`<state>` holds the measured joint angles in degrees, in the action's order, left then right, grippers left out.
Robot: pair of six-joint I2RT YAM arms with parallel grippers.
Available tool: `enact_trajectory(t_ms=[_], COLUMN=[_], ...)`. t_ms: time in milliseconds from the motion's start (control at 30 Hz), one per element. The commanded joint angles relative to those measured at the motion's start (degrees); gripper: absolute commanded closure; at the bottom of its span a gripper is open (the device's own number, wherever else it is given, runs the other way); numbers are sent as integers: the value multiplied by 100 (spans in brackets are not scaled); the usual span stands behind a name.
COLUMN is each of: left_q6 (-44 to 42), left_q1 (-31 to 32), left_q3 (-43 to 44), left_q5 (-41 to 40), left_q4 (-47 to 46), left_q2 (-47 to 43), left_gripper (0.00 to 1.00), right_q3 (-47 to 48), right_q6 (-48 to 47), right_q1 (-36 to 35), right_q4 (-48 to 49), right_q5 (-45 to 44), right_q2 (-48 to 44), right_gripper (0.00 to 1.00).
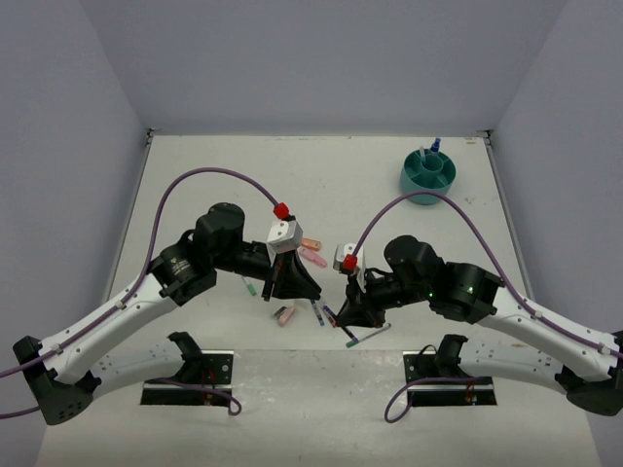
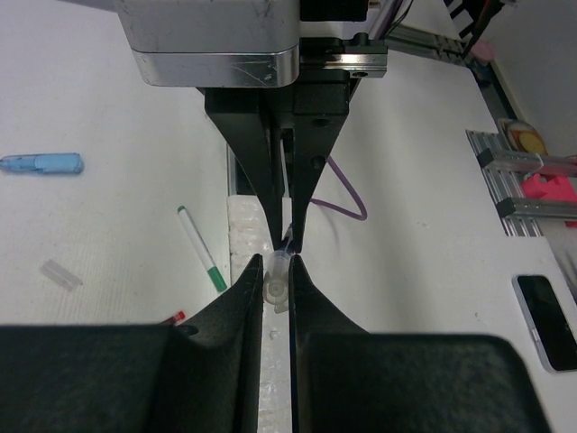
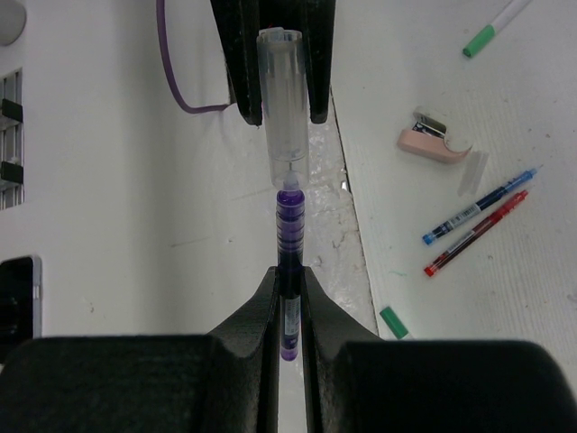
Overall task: Sort the stationery into containers
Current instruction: Close the pen cap on the pen.
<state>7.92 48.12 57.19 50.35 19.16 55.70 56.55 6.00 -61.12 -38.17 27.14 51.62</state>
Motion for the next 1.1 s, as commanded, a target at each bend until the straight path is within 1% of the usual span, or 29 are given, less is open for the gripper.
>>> enact_trajectory(t_ms=[0,233,500,800,1067], left_q6=[-1,16,15,-11,7], left_q1=[-20,-15,-20,-14,-22], left_q3=[-43,15,54,13,2], left_q5=[-135,-205,-314,-331,-181], left_q4=[-97,-84,-36,-24,-67], left_q2=[-16,-104,-189,-130,-134], left_gripper=[100,100,100,100,100], right_q3=[332,94,8,6,106], right_q6=[-38,2,23,31,20], right_q1=[-47,-47,-41,-49,-45], right_q4=[336,243,130,36,-5], right_q5=[105,-163,-226,-354,-411], right_q2=[-133,-69,-79,-223,-205], right_gripper=[100,100,100,100,100])
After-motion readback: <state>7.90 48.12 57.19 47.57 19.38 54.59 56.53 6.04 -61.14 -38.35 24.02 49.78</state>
